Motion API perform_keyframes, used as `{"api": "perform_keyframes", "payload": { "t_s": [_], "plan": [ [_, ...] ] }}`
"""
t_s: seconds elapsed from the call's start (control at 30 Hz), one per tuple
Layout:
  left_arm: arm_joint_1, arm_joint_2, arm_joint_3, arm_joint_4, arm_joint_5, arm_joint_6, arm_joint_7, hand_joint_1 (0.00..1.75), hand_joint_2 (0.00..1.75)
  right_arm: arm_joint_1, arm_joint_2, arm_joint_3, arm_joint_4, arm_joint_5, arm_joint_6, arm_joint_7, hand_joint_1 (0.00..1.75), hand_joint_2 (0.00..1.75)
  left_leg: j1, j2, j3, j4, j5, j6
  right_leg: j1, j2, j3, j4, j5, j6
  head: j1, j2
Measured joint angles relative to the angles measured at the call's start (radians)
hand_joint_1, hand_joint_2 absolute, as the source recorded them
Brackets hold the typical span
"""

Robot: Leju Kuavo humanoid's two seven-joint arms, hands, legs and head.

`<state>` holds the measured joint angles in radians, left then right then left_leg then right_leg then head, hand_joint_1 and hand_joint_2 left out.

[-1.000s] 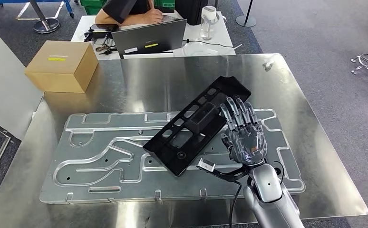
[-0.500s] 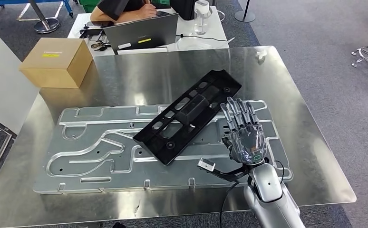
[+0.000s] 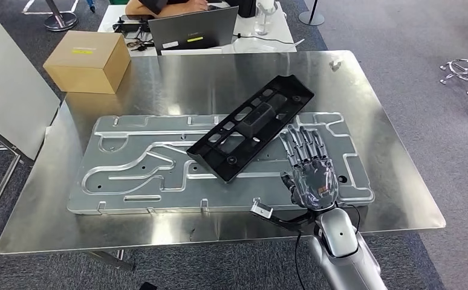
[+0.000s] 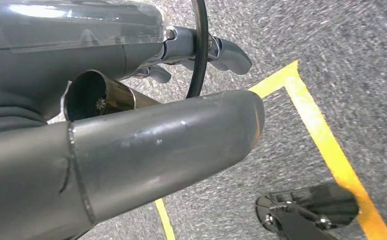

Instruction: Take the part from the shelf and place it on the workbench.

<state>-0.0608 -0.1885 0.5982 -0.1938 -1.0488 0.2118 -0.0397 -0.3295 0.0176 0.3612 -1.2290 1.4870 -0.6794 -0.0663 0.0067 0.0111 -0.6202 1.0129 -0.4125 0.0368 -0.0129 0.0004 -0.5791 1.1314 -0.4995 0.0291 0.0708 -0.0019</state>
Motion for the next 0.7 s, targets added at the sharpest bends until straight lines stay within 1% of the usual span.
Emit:
{"api": "perform_keyframes", "payload": {
  "t_s": [0.03,0.07,0.1,0.13,0.17,0.2,0.23,0.27,0.3,0.33,0.37,0.4,0.43,0.47,0.5,0.53,0.57,0.6,0.67,0.7],
  "plan": [
    [0.0,-0.001,0.0,0.0,0.0,0.0,0.0,0.0,0.0,-0.003,0.0,0.0,0.0,0.0,0.0,0.001,0.0,1.75,-0.001,0.0,-0.008,0.004,0.006,-0.005,0.002,0.0,0.041,-0.06,-0.004,-0.006,-0.001,0.0],
    [-0.001,-0.001,0.0,0.0,-0.001,0.0,0.0,0.0,0.0,-0.005,0.0,0.001,0.0,0.0,0.0,0.001,0.0,1.75,-0.002,0.0,-0.012,0.007,0.012,-0.01,0.006,0.0,0.063,-0.099,-0.013,-0.011,-0.001,0.0],
    [-0.001,-0.001,0.0,0.0,-0.001,0.001,0.0,0.0,0.0,-0.007,0.0,0.001,0.001,-0.001,0.0,0.002,0.0,1.75,-0.003,0.0,-0.014,0.006,0.019,-0.016,0.009,0.001,0.068,-0.114,-0.017,-0.017,-0.001,0.0],
    [-0.001,-0.002,0.0,0.0,-0.001,0.001,0.0,0.0,0.0,-0.007,0.0,0.001,0.002,-0.001,0.0,0.003,0.0,1.75,-0.003,0.0,-0.015,0.004,0.027,-0.023,0.008,0.001,0.062,-0.114,-0.009,-0.024,-0.001,0.0],
    [0.0,-0.002,0.0,0.0,-0.001,0.001,0.0,0.0,0.0,-0.008,0.0,0.001,0.004,-0.001,0.0,0.003,0.0,1.75,-0.002,-0.001,-0.019,0.005,0.028,-0.029,0.006,-0.001,0.055,-0.118,-0.001,-0.031,0.0,0.0],
    [0.0,-0.002,0.0,0.0,-0.001,0.001,0.0,0.0,0.0,-0.008,0.0,0.002,0.006,-0.002,0.0,0.004,0.0,1.75,-0.002,-0.002,-0.027,0.016,0.012,-0.034,0.004,-0.003,0.046,-0.12,0.01,-0.04,-0.001,0.0],
    [0.001,-0.002,0.0,0.0,-0.001,0.001,0.0,0.0,0.0,-0.008,0.0,0.002,0.008,-0.002,0.0,0.005,0.0,1.75,-0.001,-0.003,-0.04,0.043,-0.021,-0.039,0.001,-0.004,0.035,-0.122,0.022,-0.048,-0.002,0.0],
    [0.002,-0.002,0.0,0.0,-0.001,0.001,0.0,0.0,0.0,-0.009,0.0,0.002,0.01,-0.002,0.0,0.005,0.0,1.75,0.001,-0.004,-0.057,0.09,-0.069,-0.042,0.0,-0.006,0.021,-0.123,0.034,-0.054,-0.003,0.0],
    [0.002,-0.002,0.0,0.0,-0.001,0.001,0.0,0.0,0.0,-0.009,0.0,0.002,0.012,-0.002,0.0,0.006,0.0,1.75,0.002,-0.004,-0.076,0.152,-0.12,-0.044,0.0,-0.006,0.006,-0.123,0.046,-0.057,-0.004,0.0],
    [0.001,-0.002,0.0,0.0,-0.001,0.001,0.0,0.0,0.0,-0.009,0.0,0.003,0.015,-0.002,0.0,0.006,0.0,1.75,0.003,-0.004,-0.091,0.216,-0.157,-0.047,0.001,-0.006,-0.01,-0.121,0.058,-0.058,-0.004,0.0],
    [0.001,-0.002,0.0,0.0,-0.001,0.0,0.0,0.0,0.0,-0.008,0.0,0.003,0.017,-0.002,0.0,0.006,0.0,1.75,0.003,-0.004,-0.096,0.266,-0.173,-0.049,0.001,-0.006,-0.027,-0.119,0.07,-0.057,-0.004,0.0],
    [0.001,-0.002,0.0,0.0,-0.001,0.0,-0.001,0.0,0.0,-0.008,0.0,0.003,0.021,-0.002,0.0,0.007,0.0,1.75,0.004,-0.004,-0.087,0.288,-0.165,-0.05,0.001,-0.006,-0.045,-0.116,0.082,-0.055,-0.004,0.0],
    [0.001,-0.002,0.0,0.0,-0.001,0.0,-0.001,0.0,0.0,-0.008,0.0,0.003,0.023,-0.002,0.0,0.007,0.0,1.75,0.005,-0.004,-0.06,0.276,-0.139,-0.05,0.001,-0.006,-0.063,-0.112,0.093,-0.052,-0.004,0.0],
    [0.0,-0.002,0.0,0.0,-0.001,0.0,-0.002,0.0,0.0,-0.008,0.0,0.003,0.025,-0.002,0.0,0.007,0.0,1.75,0.005,-0.004,-0.015,0.228,-0.111,-0.049,0.0,-0.006,-0.08,-0.107,0.103,-0.049,-0.004,0.0],
    [-0.002,-0.002,0.0,0.0,-0.001,0.0,-0.003,0.0,0.0,-0.008,0.0,0.003,0.026,-0.002,0.0,0.008,0.0,1.75,0.005,-0.005,0.041,0.156,-0.102,-0.046,0.001,-0.005,-0.095,-0.102,0.112,-0.044,-0.005,0.0],
    [-0.003,-0.002,0.0,0.0,-0.001,0.0,-0.004,0.0,0.0,-0.009,0.0,0.003,0.027,-0.002,0.0,0.008,0.0,1.75,0.003,-0.006,0.091,0.087,-0.105,-0.042,0.001,-0.005,-0.104,-0.098,0.121,-0.038,-0.004,0.0],
    [-0.005,-0.002,0.0,0.0,-0.001,0.0,-0.005,0.0,0.0,-0.009,0.0,0.003,0.028,-0.003,0.0,0.009,0.0,1.75,0.001,-0.007,0.124,0.033,-0.115,-0.037,0.002,-0.006,-0.109,-0.096,0.13,-0.032,-0.003,0.0],
    [-0.006,-0.003,0.0,0.0,-0.001,0.0,-0.006,0.0,0.0,-0.011,0.0,0.003,0.029,-0.006,0.0,0.01,0.0,1.75,-0.001,-0.009,0.139,0.004,-0.126,-0.031,0.002,-0.006,-0.11,-0.098,0.139,-0.025,-0.004,0.0],
    [-0.005,-0.004,0.001,0.0,-0.001,0.0,-0.005,0.0,0.0,-0.012,0.0,0.003,0.035,-0.019,0.001,0.012,0.0,1.75,-0.002,-0.008,0.13,-0.006,-0.111,-0.015,0.0,-0.006,-0.109,-0.106,0.155,-0.011,-0.005,0.0],
    [-0.005,-0.005,0.002,0.0,-0.001,0.0,-0.004,0.0,0.0,-0.012,0.0,0.003,0.039,-0.027,0.002,0.013,0.0,1.75,-0.001,-0.006,0.121,-0.008,-0.1,-0.005,-0.001,-0.005,-0.114,-0.101,0.144,-0.005,-0.006,0.0]
  ]
}}
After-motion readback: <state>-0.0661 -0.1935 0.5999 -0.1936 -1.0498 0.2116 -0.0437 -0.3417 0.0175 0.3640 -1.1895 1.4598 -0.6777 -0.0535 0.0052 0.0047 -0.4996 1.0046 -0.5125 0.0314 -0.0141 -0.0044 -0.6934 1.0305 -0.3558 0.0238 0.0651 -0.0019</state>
